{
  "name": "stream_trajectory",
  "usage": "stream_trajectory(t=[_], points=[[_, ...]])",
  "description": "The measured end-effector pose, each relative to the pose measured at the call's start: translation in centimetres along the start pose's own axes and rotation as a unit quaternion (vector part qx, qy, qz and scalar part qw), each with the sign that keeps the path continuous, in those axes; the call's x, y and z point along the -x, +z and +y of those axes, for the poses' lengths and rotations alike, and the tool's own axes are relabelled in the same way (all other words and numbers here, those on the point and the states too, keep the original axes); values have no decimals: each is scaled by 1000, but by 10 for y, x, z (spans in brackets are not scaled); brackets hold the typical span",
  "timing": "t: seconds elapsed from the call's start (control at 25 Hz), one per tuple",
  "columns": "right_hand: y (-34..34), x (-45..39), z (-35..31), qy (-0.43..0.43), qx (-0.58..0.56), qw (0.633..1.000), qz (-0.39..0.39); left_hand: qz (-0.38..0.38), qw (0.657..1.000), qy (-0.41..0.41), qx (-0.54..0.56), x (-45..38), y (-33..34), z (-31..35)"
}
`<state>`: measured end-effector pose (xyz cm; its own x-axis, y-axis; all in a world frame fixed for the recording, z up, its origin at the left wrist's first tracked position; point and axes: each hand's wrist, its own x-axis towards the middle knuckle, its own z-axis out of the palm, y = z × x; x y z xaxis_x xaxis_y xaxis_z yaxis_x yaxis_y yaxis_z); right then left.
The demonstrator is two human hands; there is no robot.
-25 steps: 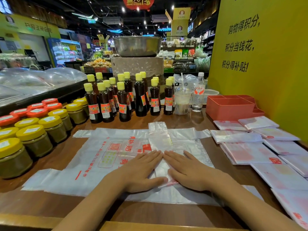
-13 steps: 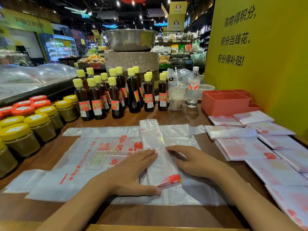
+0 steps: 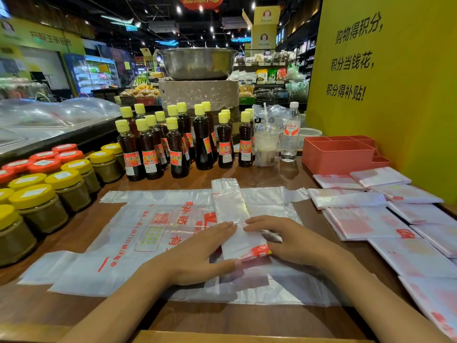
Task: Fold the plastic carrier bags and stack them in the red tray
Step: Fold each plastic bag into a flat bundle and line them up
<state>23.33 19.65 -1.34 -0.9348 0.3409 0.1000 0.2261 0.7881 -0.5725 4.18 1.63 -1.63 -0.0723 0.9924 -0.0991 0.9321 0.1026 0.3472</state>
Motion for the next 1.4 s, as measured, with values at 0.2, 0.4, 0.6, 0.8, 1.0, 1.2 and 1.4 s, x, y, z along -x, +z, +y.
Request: stream_trajectory(t=[0.2, 0.4, 0.6, 0.8, 1.0, 1.2, 1.4], points=[[1, -3, -4, 23, -2, 999, 34, 29, 999, 1, 12, 3, -6, -2], [-2, 1, -12, 18, -64, 997, 49, 195, 979, 40, 43, -2, -5, -15], [4, -7, -19, 3, -195, 973, 120, 251, 952, 14, 172, -8, -3, -16], [9, -11, -28, 69, -283, 942, 168, 313, 931, -32, 183, -15, -2, -16], [20, -14, -24, 82, -199, 959, 181, 279, 928, -101, 224, -17, 2, -16], [23, -18, -19, 100, -161, 971, 143, 267, 920, -65, 281, -20, 3, -7], [23, -19, -17, 97, -175, 969, 146, 251, 916, -24, 312, -18, 3, -6]])
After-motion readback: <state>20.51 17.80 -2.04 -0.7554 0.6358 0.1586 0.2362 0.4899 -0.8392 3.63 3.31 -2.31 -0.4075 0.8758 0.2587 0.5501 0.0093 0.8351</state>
